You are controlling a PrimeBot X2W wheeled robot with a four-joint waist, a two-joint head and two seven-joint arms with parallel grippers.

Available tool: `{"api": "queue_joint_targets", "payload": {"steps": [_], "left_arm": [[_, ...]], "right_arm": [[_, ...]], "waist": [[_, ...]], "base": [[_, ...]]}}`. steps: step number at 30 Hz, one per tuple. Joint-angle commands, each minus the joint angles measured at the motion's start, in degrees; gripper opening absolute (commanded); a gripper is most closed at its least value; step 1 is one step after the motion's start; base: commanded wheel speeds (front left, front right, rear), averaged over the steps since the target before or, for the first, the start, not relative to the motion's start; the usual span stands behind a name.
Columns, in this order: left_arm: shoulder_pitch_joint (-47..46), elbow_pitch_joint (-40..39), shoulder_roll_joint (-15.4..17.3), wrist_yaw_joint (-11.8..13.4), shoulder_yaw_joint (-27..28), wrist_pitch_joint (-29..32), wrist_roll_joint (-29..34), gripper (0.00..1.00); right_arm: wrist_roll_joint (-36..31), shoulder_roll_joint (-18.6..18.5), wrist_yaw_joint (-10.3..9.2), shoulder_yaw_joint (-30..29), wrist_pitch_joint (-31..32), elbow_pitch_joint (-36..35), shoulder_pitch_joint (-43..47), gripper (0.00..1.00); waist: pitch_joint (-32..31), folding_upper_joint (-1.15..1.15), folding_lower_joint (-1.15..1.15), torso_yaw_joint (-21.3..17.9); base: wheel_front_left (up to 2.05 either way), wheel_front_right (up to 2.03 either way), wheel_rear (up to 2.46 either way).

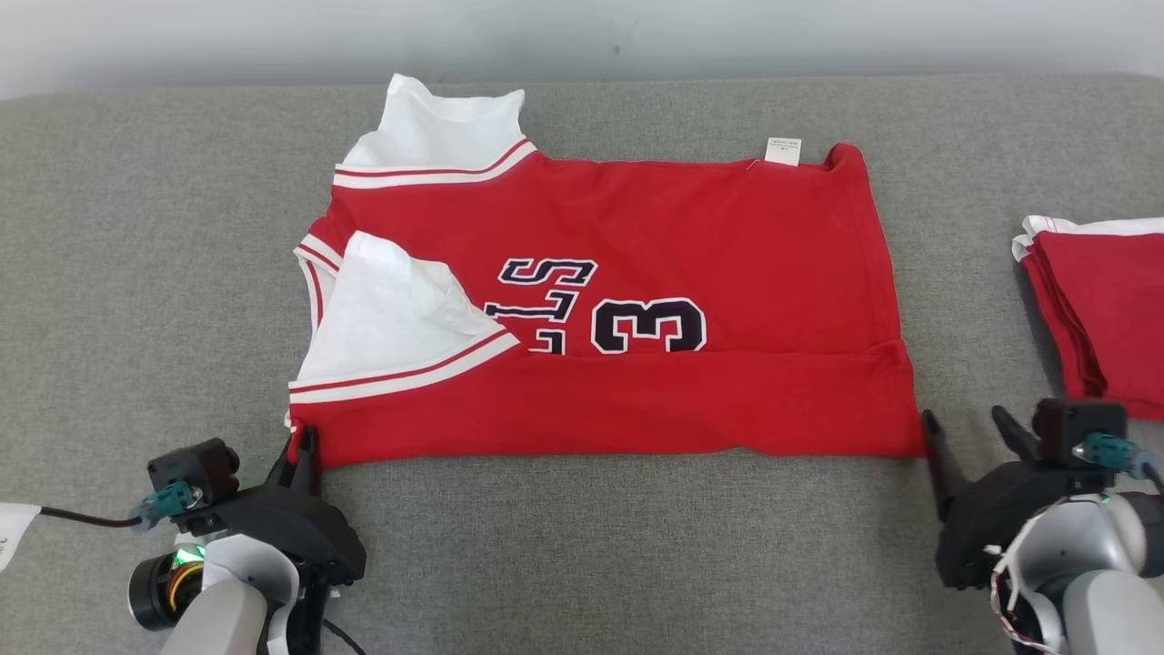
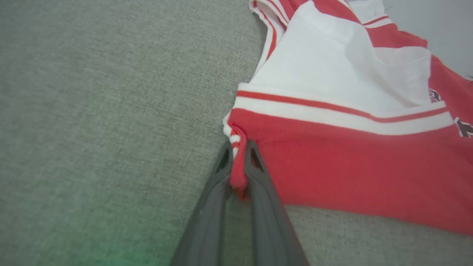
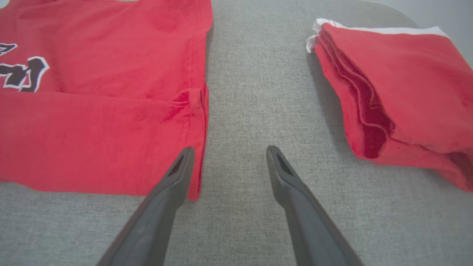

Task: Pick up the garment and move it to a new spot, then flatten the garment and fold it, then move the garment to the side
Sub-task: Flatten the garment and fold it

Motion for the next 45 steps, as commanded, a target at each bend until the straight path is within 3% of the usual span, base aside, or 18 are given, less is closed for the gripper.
{"api": "queue_joint_targets", "payload": {"steps": [1,14,15,16,17,29,39,45], "left_arm": [[1.0,1.8,-1.5,-0.6,-1.4,0.8,-0.8,0.00],[-0.2,4.6,-2.1,-1.5,-2.6,-1.1,0.0,0.00],[-0.4,4.8,-2.1,-1.7,-2.7,-1.4,0.0,0.00],[-0.4,4.8,-2.1,-1.7,-2.7,-1.4,0.0,0.00],[-0.5,4.9,-2.1,-1.6,-2.8,-1.5,0.1,0.00],[3.5,0.5,-0.9,-2.8,0.0,-4.4,-3.2,0.00],[15.5,-15.7,1.6,1.1,1.2,-1.9,-4.5,0.00],[24.0,-25.4,3.9,5.7,0.2,1.3,-3.2,0.00]], "right_arm": [[-0.5,-0.2,-0.15,0.7,0.1,0.8,-0.8,1.00],[-0.3,2.6,-0.14,2.2,8.6,7.1,-1.9,0.98],[-0.3,2.8,-0.12,2.2,8.7,7.2,-2.0,0.45],[-0.3,2.8,-0.12,2.2,8.7,7.2,-2.0,0.45],[-0.3,2.9,-0.01,2.3,8.7,7.2,-2.0,0.00],[2.2,3.1,-0.02,-0.6,6.2,1.3,1.6,0.00],[7.6,4.7,-0.08,-2.3,9.6,-8.6,11.8,0.00],[8.8,5.4,-0.08,-2.0,12.6,-13.9,19.1,0.00]], "waist": [[0.3,0.00,0.00,-0.1],[0.8,0.00,0.00,2.1],[0.8,0.00,0.00,2.2],[0.8,0.00,0.00,2.2],[0.8,0.00,0.00,2.3],[-3.1,0.00,0.00,2.1],[-5.7,0.00,0.00,2.0],[-6.1,0.00,0.00,1.8]], "base": [[0.00,0.00,0.00],[0.00,0.00,0.00],[0.00,0.00,0.00],[0.00,0.00,0.00],[0.00,0.00,0.00],[0.00,0.00,0.00],[0.00,0.00,0.00],[0.00,0.00,0.00]]}}
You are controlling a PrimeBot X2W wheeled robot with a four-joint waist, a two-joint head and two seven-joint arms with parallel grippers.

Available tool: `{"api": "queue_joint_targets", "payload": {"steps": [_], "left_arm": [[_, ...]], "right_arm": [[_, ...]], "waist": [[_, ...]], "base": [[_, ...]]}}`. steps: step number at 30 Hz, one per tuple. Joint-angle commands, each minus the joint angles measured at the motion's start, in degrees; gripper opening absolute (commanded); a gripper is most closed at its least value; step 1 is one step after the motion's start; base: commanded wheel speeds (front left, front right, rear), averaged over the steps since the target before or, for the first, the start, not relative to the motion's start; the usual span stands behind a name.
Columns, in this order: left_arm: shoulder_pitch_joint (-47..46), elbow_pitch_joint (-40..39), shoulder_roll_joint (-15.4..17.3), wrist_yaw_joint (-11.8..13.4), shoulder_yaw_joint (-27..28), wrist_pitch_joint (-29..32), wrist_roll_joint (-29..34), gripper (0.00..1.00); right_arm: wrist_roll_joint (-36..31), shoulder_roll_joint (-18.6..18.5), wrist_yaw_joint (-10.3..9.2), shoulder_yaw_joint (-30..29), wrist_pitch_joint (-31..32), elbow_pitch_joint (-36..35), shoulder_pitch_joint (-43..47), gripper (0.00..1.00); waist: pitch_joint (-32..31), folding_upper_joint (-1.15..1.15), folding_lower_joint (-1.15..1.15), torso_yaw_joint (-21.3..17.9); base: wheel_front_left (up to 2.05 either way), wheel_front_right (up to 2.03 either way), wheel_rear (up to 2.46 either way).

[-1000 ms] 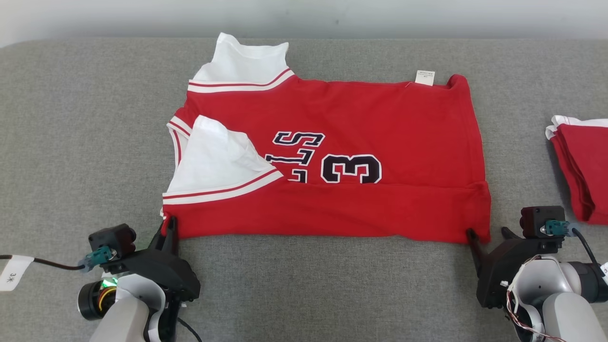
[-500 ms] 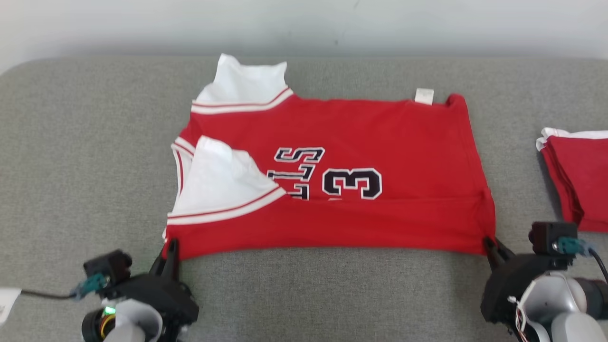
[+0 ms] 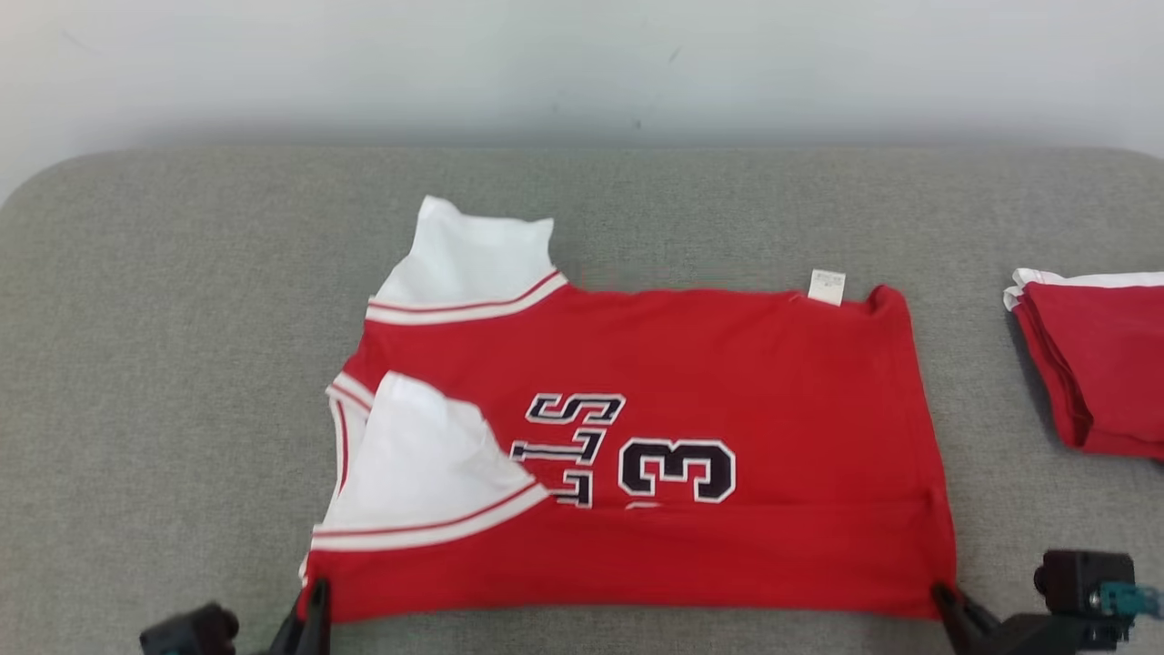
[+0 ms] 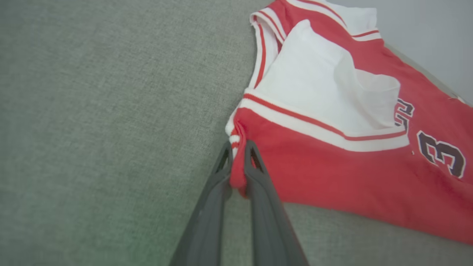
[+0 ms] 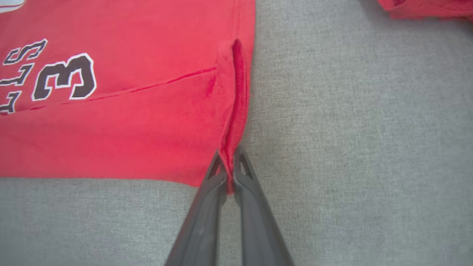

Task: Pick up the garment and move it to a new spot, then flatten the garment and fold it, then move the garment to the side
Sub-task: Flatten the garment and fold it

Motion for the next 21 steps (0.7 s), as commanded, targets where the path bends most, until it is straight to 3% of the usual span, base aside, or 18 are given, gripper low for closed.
{"api": "queue_joint_targets", "payload": {"steps": [1,7,12,13,14,15,21], "left_arm": [[1.9,-1.3,0.5,1.0,0.1,0.2,0.4,0.00],[6.2,-4.2,1.1,3.8,-0.1,1.3,0.9,0.00],[7.5,-3.5,1.8,4.6,-0.5,2.1,1.4,0.00],[7.4,-3.4,2.0,4.9,-0.3,1.6,1.7,0.34],[7.3,-3.1,2.1,5.0,-0.4,1.6,2.0,0.78],[7.2,-2.9,2.0,5.1,-0.6,1.8,1.9,1.00],[7.2,-2.6,2.9,6.5,-0.5,2.9,2.7,1.00]], "right_arm": [[0.6,0.1,0.01,0.0,0.2,-0.7,0.9,0.00],[1.7,0.3,0.01,0.8,0.4,0.7,3.4,0.00],[1.3,0.3,0.01,1.3,0.9,2.7,4.3,0.00],[1.4,0.3,0.01,1.4,0.8,2.9,4.3,0.97],[1.4,0.3,0.01,1.3,0.8,3.2,4.2,1.00],[1.4,0.3,0.01,1.4,0.6,3.5,4.1,1.00],[1.0,0.3,0.01,1.2,1.0,3.7,3.7,1.00]], "waist": [[-0.1,-0.01,0.00,-0.3],[-0.7,-0.01,0.00,-0.6],[-1.2,-0.01,0.00,-0.7],[-1.2,-0.01,0.00,-0.7],[-1.2,-0.01,0.00,-0.7],[-1.3,-0.01,0.00,-0.7],[-1.4,-0.01,0.00,-0.7]], "base": [[0.00,0.00,0.00],[0.00,0.00,0.00],[0.00,0.00,0.00],[0.00,0.00,0.00],[0.00,0.00,0.00],[0.00,0.00,0.00],[0.00,0.00,0.00]]}}
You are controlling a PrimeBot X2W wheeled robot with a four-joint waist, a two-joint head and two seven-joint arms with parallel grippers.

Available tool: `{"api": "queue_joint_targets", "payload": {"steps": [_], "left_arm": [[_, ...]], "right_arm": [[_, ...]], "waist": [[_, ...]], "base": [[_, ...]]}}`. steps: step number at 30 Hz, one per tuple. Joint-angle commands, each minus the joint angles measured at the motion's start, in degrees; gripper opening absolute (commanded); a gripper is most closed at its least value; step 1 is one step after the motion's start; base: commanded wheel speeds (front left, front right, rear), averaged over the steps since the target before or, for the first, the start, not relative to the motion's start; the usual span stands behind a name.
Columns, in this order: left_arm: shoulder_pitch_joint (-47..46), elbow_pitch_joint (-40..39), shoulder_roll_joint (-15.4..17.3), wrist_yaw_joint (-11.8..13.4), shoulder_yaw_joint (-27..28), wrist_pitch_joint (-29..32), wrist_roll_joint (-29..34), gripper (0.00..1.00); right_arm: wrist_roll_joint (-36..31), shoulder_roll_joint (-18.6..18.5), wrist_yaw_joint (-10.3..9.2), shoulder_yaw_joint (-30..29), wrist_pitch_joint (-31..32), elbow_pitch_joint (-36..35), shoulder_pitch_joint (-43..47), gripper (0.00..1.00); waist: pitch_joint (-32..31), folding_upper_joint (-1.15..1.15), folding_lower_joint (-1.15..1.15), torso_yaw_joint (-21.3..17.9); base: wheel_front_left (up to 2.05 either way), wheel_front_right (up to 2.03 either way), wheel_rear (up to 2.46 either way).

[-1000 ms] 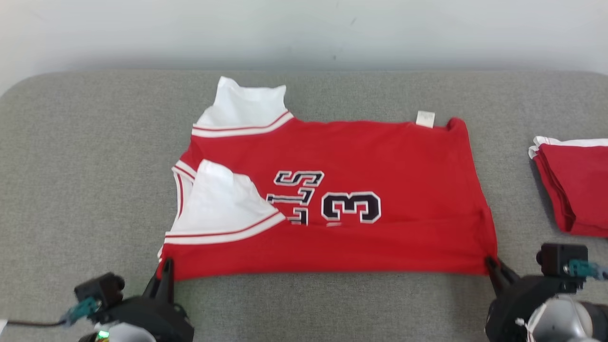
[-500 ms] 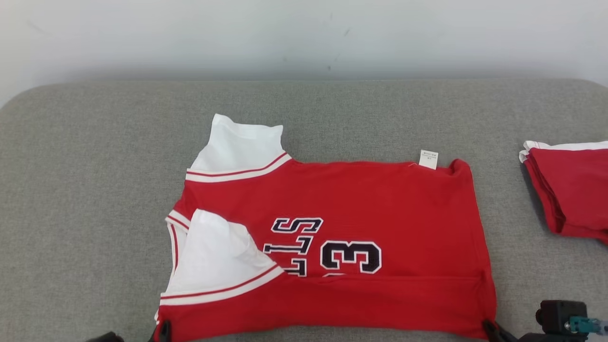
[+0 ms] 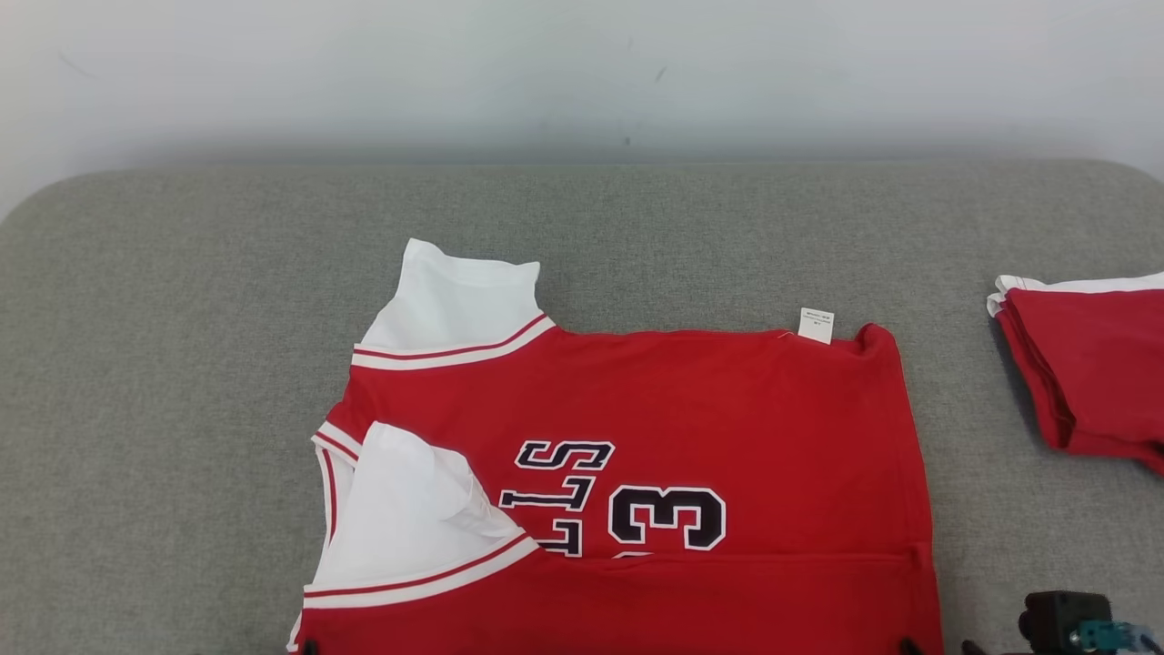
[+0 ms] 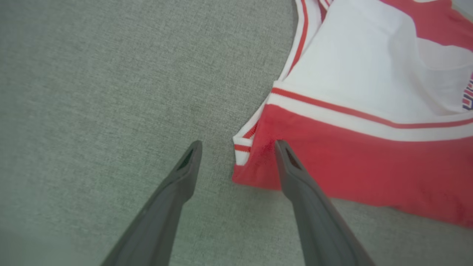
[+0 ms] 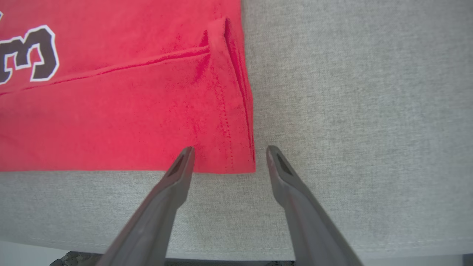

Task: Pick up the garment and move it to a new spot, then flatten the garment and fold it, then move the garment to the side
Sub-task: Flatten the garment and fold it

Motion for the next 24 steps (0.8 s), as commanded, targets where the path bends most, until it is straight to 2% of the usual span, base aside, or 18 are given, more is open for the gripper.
{"api": "queue_joint_targets", "payload": {"steps": [1,4,7,11,14,24], "left_arm": [[0.9,-0.2,0.4,0.4,0.3,0.0,0.7,1.00],[0.6,-1.8,1.3,1.3,1.6,-0.6,0.9,1.00],[-2.0,-3.0,2.9,1.5,2.1,-0.3,1.6,1.00],[-7.9,-3.2,5.0,0.1,1.2,1.0,3.6,1.00],[-13.8,-1.6,5.4,-1.4,0.2,1.9,4.5,1.00],[-40.1,11.2,4.9,-6.5,-4.7,8.0,8.4,1.00]], "right_arm": [[-0.5,0.0,0.01,-0.3,0.1,-0.4,0.0,1.00],[-0.6,0.1,0.01,-1.1,0.3,-2.7,-1.3,1.00],[-2.0,-1.9,0.01,-1.4,0.9,-5.2,-3.4,1.00],[-3.1,-5.1,0.01,-0.6,1.5,-6.9,-8.1,1.00],[-2.4,-7.2,0.01,1.0,1.2,-6.0,-13.0,1.00],[-2.9,-10.8,0.01,11.1,-4.5,2.0,-32.0,1.00]], "waist": [[0.0,0.00,0.01,-0.1],[0.1,0.00,0.01,-0.3],[0.6,0.00,0.01,-0.4],[2.2,0.00,0.01,-0.8],[4.1,0.00,0.01,-1.5],[14.9,0.00,0.01,-5.1]], "base": [[0.00,0.00,0.00],[0.00,0.00,0.00],[0.00,0.00,0.00],[0.00,0.00,0.00],[0.00,0.00,0.00],[0.00,0.00,0.00]]}}
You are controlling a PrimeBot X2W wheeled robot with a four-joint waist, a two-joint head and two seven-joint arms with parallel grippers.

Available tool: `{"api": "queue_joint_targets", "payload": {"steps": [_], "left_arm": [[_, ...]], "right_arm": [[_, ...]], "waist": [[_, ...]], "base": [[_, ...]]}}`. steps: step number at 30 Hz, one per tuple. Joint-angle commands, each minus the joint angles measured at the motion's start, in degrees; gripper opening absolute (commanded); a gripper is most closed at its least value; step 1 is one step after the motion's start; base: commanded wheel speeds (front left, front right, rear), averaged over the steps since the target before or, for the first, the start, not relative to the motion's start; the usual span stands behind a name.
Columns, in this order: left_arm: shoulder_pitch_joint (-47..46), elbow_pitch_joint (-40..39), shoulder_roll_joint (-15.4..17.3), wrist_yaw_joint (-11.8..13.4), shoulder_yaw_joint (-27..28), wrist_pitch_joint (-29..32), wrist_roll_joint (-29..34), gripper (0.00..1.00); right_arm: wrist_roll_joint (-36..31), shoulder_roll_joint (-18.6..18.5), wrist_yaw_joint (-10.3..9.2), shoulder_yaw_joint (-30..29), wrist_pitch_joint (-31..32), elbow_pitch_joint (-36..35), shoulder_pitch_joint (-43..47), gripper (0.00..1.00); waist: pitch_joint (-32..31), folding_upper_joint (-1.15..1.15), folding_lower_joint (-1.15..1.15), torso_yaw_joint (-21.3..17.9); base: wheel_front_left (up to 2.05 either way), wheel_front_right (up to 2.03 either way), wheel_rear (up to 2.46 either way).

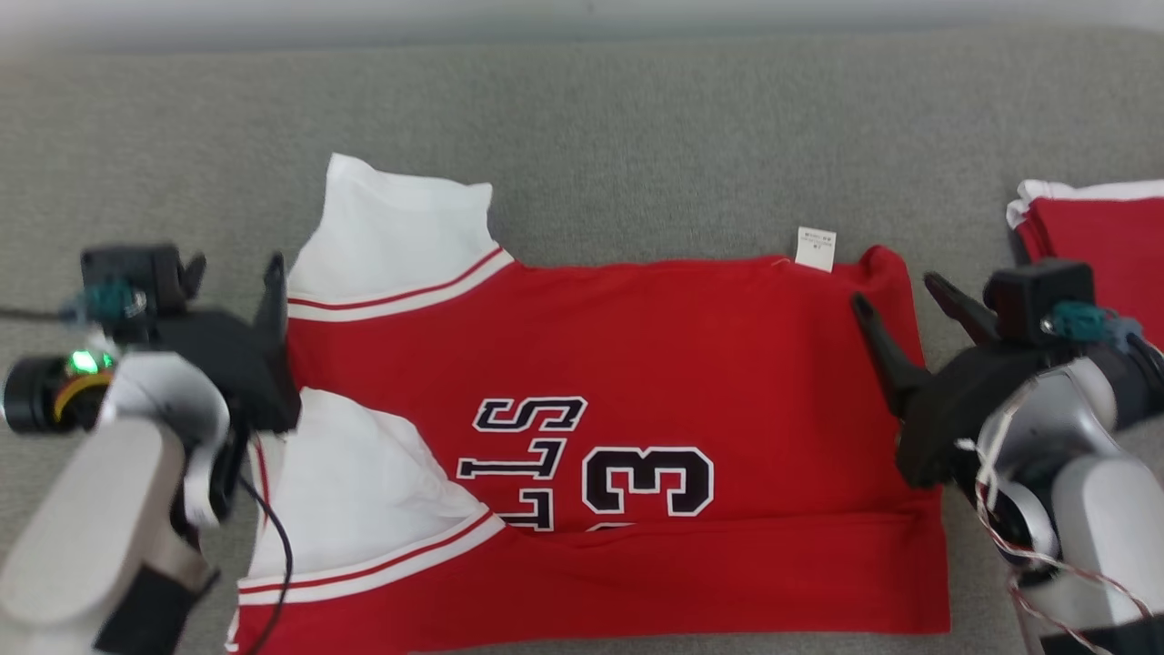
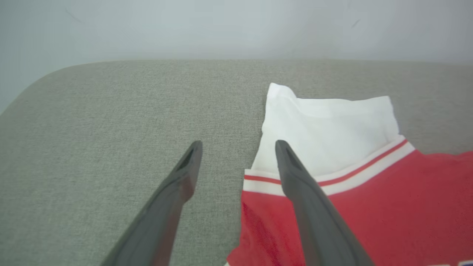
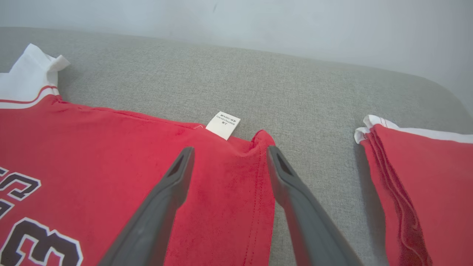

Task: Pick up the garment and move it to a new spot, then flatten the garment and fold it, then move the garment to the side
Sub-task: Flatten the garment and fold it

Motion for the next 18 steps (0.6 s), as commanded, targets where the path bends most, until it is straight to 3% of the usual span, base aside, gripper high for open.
{"api": "queue_joint_targets", "payload": {"steps": [1,8,18], "left_arm": [[-4.4,2.8,-0.2,-0.8,-0.5,0.7,0.8,1.00],[-17.7,13.8,0.4,-4.6,-2.0,1.7,2.8,1.00],[-22.6,21.4,0.9,-6.5,-3.0,1.6,3.2,1.00]], "right_arm": [[0.1,-0.2,0.01,1.9,-1.0,1.2,-3.1,1.00],[0.8,-1.1,0.01,6.3,-3.9,4.3,-10.7,1.00],[1.4,-1.8,0.01,5.5,-5.2,5.2,-10.5,1.00]], "waist": [[6.4,-0.01,-0.01,-3.2],[12.7,-0.01,-0.01,-6.9],[13.9,-0.01,-0.01,-7.6]], "base": [[0.00,0.00,0.00],[0.00,0.00,0.00],[0.00,0.00,0.00]]}}
